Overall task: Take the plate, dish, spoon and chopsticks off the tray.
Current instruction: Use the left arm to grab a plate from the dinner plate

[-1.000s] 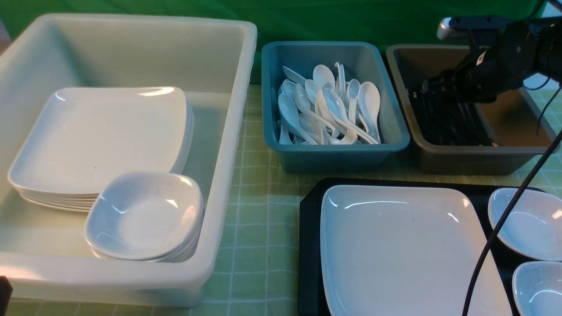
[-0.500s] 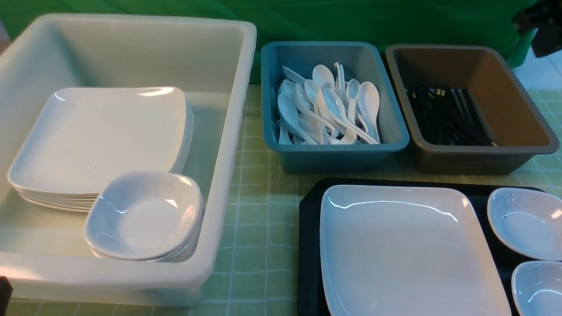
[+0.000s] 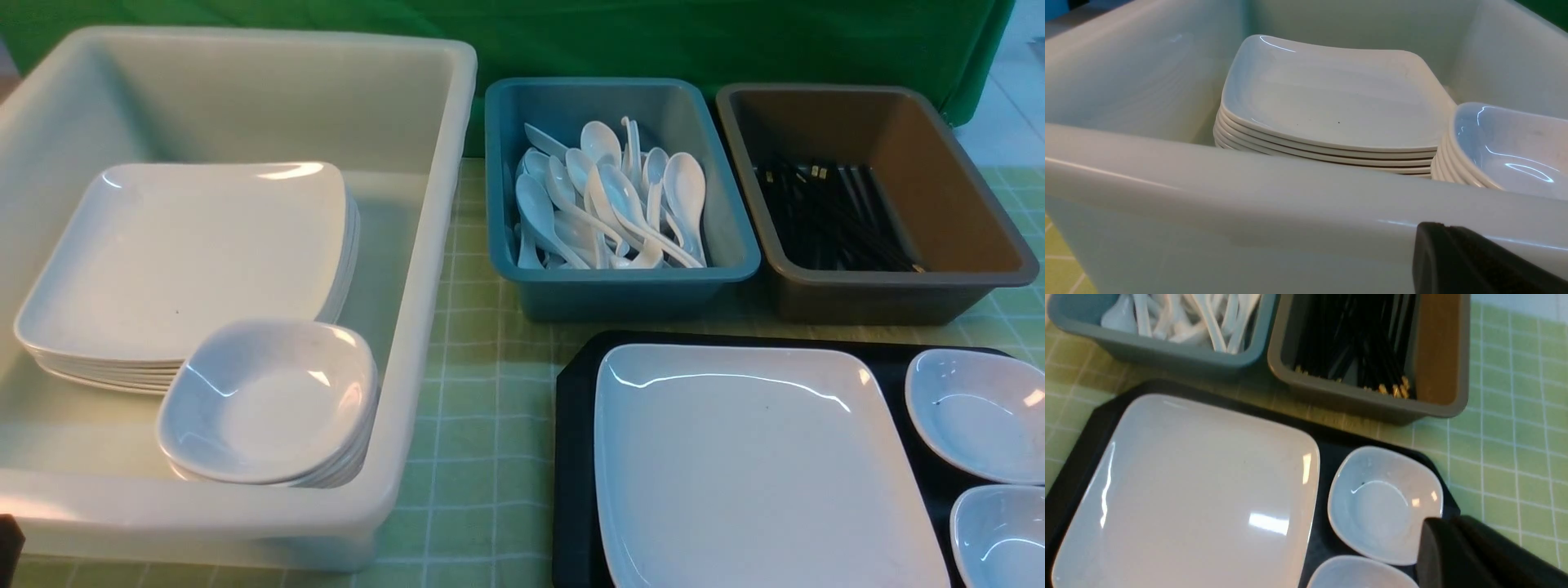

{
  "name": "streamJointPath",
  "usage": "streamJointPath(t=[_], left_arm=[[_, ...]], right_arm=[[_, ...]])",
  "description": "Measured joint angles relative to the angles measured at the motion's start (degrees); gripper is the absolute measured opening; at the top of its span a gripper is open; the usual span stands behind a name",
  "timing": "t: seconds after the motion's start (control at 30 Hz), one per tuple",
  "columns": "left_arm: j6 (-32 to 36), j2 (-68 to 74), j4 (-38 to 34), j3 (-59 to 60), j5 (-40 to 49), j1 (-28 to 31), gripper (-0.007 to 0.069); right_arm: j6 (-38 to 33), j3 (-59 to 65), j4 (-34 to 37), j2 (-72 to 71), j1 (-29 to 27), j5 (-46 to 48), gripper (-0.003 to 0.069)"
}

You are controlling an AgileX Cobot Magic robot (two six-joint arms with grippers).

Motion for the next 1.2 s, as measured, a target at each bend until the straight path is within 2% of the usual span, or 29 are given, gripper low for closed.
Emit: streamJointPath(t=[0.2,0.27,0.33,0.37,0.47,0.67,0.77,0.9,0.97,1.03,1.07,1.1,1.2], left_arm=[[-0.26,0.0,-0.7,0.17,-0.24,0.0,-0.0004],[-3.17,0.0,-6.55,0.34,-2.2,0.0,-0.0004],[-9.76,0.0,-18.58,0.34,-4.22,0.0,-0.0004],[-10.45,0.0,-19.88,0.34,-4.37,0.0,-0.0004],[-19.39,0.0,-36.82,0.34,-5.69,0.0,-0.0004],[-21.29,0.0,-41.73,0.34,-9.13,-0.06,-0.0004],[-21.14,0.0,-42.45,-0.79,-7.45,-0.06,-0.0004],[-13.02,2.24,-42.76,-14.49,4.81,-0.11,-0.0004],[-11.21,4.97,-42.76,-19.07,9.16,-0.11,-0.0004],[-6.77,12.6,-42.76,-27.56,19.86,-0.11,-0.0004],[-6.02,14.29,-42.76,-29.06,22.19,-0.11,-0.0004],[-3.21,20.55,-43.0,-33.94,32.12,-0.11,-0.0004],[5.46,35.07,-45.33,-41.42,48.93,-0.11,-0.0004]], right_arm=[[0.22,15.99,0.0,-18.22,0.0,-7.54,0.0014],[1.47,20.65,0.0,-23.56,0.0,-9.01,0.0018],[1.86,24.12,0.0,-26.71,0.0,-10.06,0.0022],[2.01,24.44,0.0,-27.29,0.0,-10.2,0.0023],[2.42,28.93,0.3,-30.35,0.0,-11.88,0.003],[2.4,32.44,0.3,-30.62,0.0,-15.7,0.0035],[2.4,32.82,0.35,-30.62,0.0,-17.52,0.0038],[2.4,33.2,0.4,-30.62,0.0,-19.91,0.0043],[2.4,33.69,0.4,-30.62,0.0,-20.81,0.0045],[2.4,34.35,0.48,-30.62,0.0,-21.36,0.0048],[2.4,34.51,0.47,-30.62,0.0,-21.36,0.0048],[2.4,34.63,0.47,-30.62,0.0,-21.42,0.005],[2.4,34.68,0.47,-30.62,0.0,-21.48,0.0054]])
